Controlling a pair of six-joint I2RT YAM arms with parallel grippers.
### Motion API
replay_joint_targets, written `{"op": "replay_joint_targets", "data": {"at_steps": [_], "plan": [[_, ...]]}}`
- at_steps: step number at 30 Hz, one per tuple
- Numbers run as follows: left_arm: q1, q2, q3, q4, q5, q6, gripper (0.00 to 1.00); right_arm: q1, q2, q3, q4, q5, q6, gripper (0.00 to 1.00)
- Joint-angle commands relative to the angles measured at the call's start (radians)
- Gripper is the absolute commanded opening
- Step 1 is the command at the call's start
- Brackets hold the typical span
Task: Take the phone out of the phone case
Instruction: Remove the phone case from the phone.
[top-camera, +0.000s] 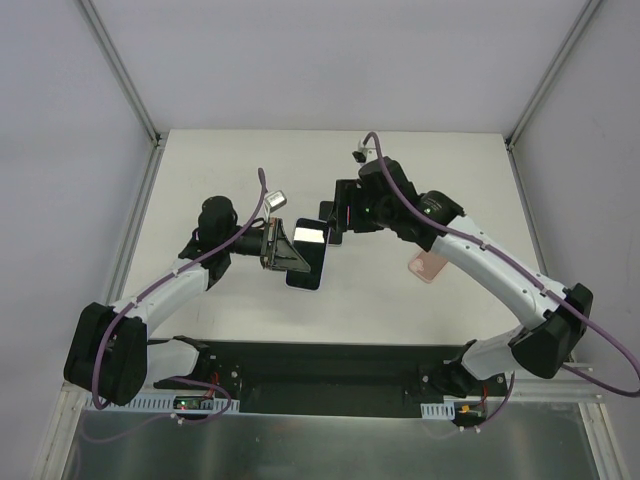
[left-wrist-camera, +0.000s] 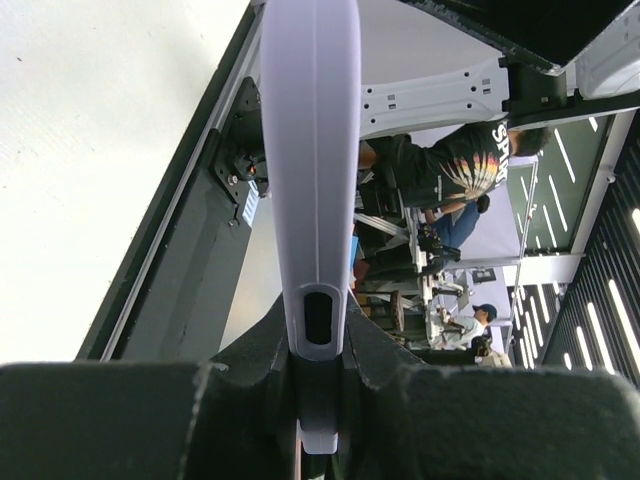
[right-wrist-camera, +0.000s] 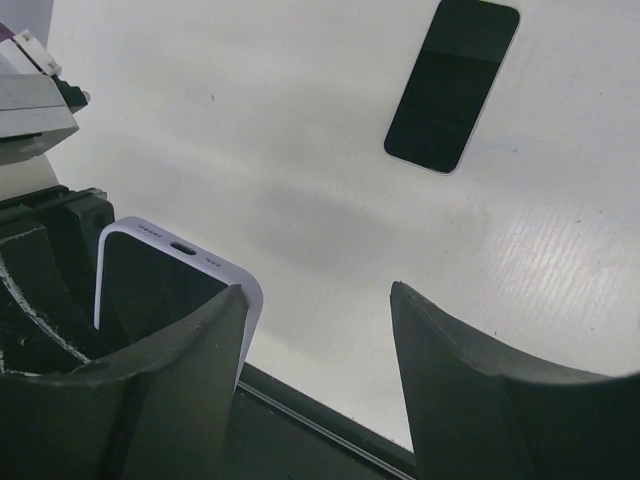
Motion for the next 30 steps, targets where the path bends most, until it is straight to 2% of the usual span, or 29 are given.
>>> {"op": "replay_joint_targets", "data": {"at_steps": [1, 14, 26, 30], "plan": [[-0.009, -0.064, 0.071, 0.081, 0.056, 0.047, 0.00, 0.024, 0.036, 0.040, -0.069, 0.096, -0.042, 0.62], [-0.009, -0.110, 0.116, 0.021, 0.059, 0.081, 0.00, 0.039, 0.099, -0.007, -0.160, 0.192, -0.049, 0.61], [-0.009, -0.161, 0.150, 0.017, 0.064, 0.073, 0.00, 0.039, 0.163, -0.029, -0.140, 0.155, -0.049, 0.61], [-0.009, -0.177, 0.160, 0.017, 0.064, 0.072, 0.00, 0.030, 0.184, -0.038, -0.091, 0.063, -0.029, 0.60]]}}
